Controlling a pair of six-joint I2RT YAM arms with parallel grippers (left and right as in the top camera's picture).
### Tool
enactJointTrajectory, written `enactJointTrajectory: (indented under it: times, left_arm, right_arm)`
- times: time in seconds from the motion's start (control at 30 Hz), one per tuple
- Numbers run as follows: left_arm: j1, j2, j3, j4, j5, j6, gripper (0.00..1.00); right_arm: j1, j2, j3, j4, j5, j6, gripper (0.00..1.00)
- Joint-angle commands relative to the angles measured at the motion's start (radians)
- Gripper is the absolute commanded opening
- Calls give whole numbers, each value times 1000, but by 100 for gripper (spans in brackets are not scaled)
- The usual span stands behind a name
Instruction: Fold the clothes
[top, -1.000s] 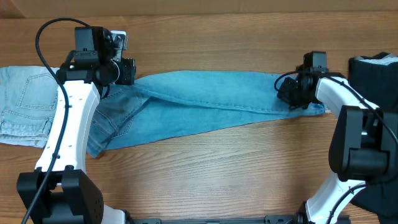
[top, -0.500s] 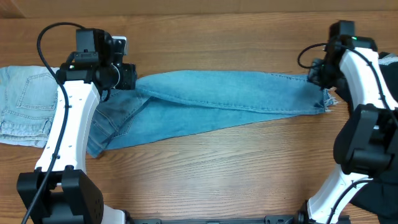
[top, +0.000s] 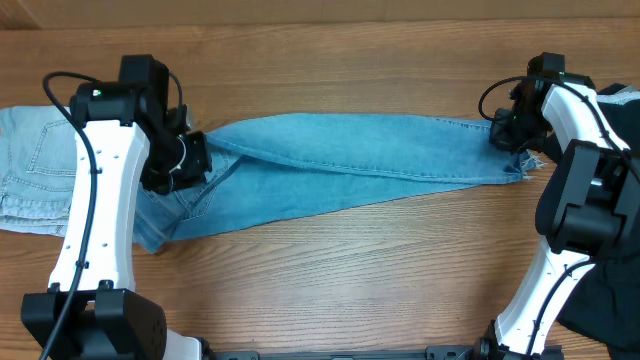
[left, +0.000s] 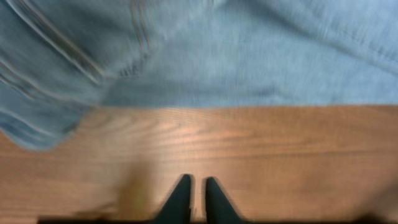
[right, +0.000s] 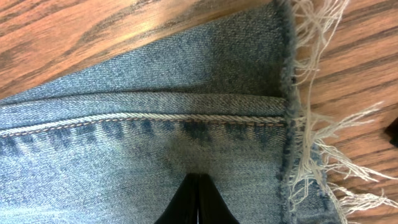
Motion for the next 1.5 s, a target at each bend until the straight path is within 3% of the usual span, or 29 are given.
enactJointTrajectory:
  times: [0.0, 0.13, 0.2, 0.3, 0.37, 0.6, 0.83, 0.97, 1.07, 1.17, 1.23, 1.33, 1.47]
  left_arm:
    - [-60, -6, -112, -34, 44, -13, 4]
    - [-104, -6, -250, 63, -159, -93, 4]
    - [-103, -6, -325, 116, -175, -98, 4]
    - [-102, -5, -476, 336, -202, -98, 4]
    - [-101, -4, -555, 499, -299, -98, 4]
    - [-102, -4, -688, 826, -317, -103, 4]
    - [-104, -4, -689, 901, -266, -34, 4]
    - [-104, -5, -673, 906, -196, 5, 5]
    - [-104, -5, -655, 879, -195, 4, 5]
    - [-104, -5, -655, 854, -173, -1, 5]
    - [-104, -5, -655, 855, -172, -19, 6]
    - [-104, -5, -655, 855, -171, -18, 14]
    - [-104, -5, -655, 868, -171, -18, 53]
  right_arm:
    - [5, 58, -13, 29, -21, -8, 4]
    - [5, 58, -13, 43, -45, -7, 4]
    - [5, 58, -13, 43, -46, -8, 4]
    - [3, 58, -13, 48, -51, -8, 4]
    - [0, 58, -13, 54, -50, -17, 4]
    - [-103, 58, -13, 71, -27, -109, 4]
    - [-199, 58, -13, 111, 74, -161, 4]
    - [-205, 32, 105, 51, -97, -161, 4]
    - [-146, -23, 274, -122, -201, -190, 4]
    - [-54, -31, 265, -212, -254, -210, 4]
    - [16, -25, 167, -190, -252, -214, 4]
    - [70, -25, 10, -104, -252, -213, 4]
    - [81, -25, -220, 65, -137, -203, 4]
